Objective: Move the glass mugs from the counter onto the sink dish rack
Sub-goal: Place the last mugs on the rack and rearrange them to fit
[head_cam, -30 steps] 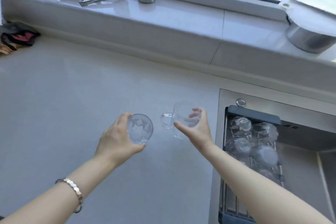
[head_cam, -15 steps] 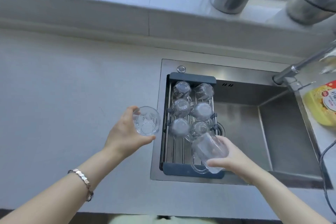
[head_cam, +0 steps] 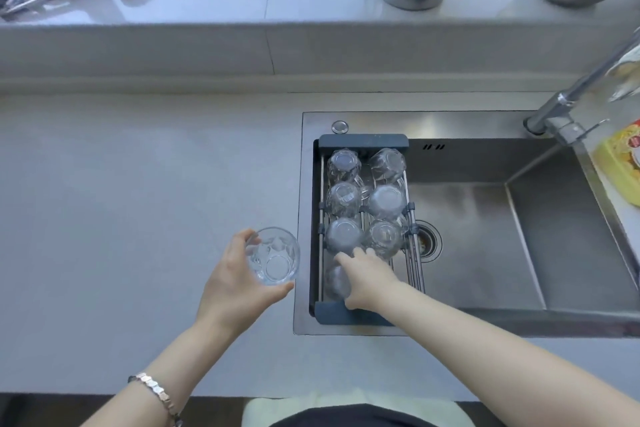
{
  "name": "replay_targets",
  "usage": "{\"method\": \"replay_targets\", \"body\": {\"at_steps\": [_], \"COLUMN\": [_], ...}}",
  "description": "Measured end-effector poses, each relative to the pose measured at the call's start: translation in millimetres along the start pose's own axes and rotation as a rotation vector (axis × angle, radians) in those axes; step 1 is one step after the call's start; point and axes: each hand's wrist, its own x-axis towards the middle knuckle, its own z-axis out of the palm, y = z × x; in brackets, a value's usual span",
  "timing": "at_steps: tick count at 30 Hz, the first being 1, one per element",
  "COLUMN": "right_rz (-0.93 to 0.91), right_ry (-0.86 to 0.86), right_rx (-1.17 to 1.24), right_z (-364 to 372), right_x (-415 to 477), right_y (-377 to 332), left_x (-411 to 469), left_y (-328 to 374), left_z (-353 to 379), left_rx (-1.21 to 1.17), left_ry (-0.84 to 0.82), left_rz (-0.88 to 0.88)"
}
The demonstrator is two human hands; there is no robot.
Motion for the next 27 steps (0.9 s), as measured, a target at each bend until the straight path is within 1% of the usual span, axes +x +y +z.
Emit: {"method": "replay_targets", "body": {"at_steps": [2, 6, 8, 10, 12, 14, 16, 17, 19, 20, 21, 22, 24, 25, 27], "right_rz": [0.005, -0.004, -0.059, -0.136, -0.224, -0.292, -0.319, -0.319, -0.292, -0.246, -0.176, -0.093, 0.063, 0.112, 0.145], "right_ry": [0.028, 0.105, 0.204, 0.282, 0.364, 0.498, 0.644, 0.686, 0.683, 0.647, 0.603, 0.563, 0.485, 0.442, 0.347], "right_rx": [0.158, 0.349, 0.465, 0.659, 0.782, 0.808, 0.761, 0.72, 0.668, 0.66, 0.652, 0.621, 0.504, 0.452, 0.368], "right_z": [5, 8, 7, 4, 5, 8, 9, 8, 2, -3, -7, -12, -18, -21, -26], "right_x": [2, -13, -29, -48, -62, -70, -77, -81, -90, -94, -97, -98, -97, -94, -87], "right_y": [2, 10, 15, 19, 21, 28, 39, 45, 60, 66, 72, 77, 87, 90, 91], "left_x": [-1, -5, -5, -4, -1, 3, 6, 7, 10, 12, 14, 16, 20, 21, 25], "left_y": [1, 4, 12, 27, 46, 63, 74, 78, 82, 82, 79, 73, 57, 49, 34], "left_z": [-1, 3, 9, 18, 32, 46, 59, 64, 75, 81, 86, 90, 93, 93, 95], "left_rx": [0.009, 0.017, -0.031, -0.16, -0.338, -0.461, -0.501, -0.514, -0.518, -0.488, -0.399, -0.241, 0.17, 0.347, 0.607], "left_ry": [0.008, -0.009, -0.042, -0.096, -0.214, -0.388, -0.549, -0.623, -0.73, -0.73, -0.686, -0.611, -0.424, -0.374, -0.387], "left_rz": [-0.014, -0.033, -0.047, -0.096, -0.193, -0.308, -0.385, -0.409, -0.417, -0.398, -0.343, -0.241, 0.047, 0.204, 0.446]}}
